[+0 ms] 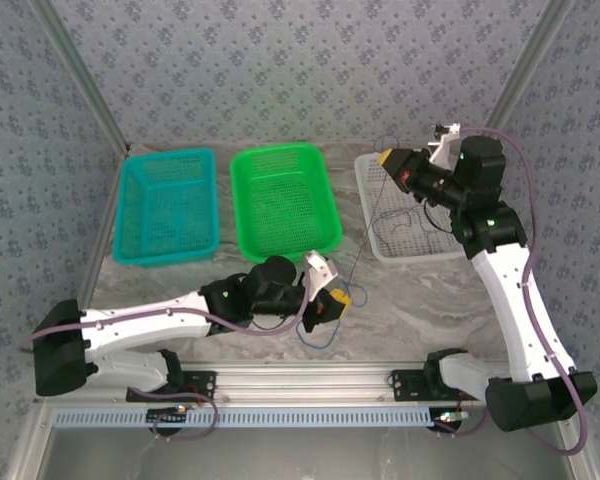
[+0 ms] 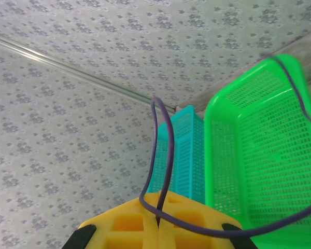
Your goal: Untangle the cables
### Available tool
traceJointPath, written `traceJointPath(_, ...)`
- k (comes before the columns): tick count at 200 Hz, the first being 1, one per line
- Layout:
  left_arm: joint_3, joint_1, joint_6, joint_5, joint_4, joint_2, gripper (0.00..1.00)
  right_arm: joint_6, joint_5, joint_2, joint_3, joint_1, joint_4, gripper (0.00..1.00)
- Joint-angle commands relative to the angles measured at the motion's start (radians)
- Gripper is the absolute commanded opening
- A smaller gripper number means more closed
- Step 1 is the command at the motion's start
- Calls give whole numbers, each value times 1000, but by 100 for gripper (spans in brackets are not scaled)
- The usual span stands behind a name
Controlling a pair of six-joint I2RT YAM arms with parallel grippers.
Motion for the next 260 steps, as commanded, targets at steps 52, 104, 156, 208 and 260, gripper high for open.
traceJointPath(52,35,-7,-64,-91,-112,68,14,-290,83,16,114,-101,-212,0)
traceJointPath(104,110,-7,-66,-176,-143,106,57,-383,117,24,270,-112,-251,0)
traceJointPath(156,82,-6,-40,-345,-137,0,80,-458,41,48,527,-110,-332,0)
traceJointPath(208,85,88,-29,-404,-169,-203,91,-593,46,31,680,-131,-394,0)
traceJointPath(260,-1,139,-78,-408,-174,-286,99,-333,70,-1,667,-138,-204,0)
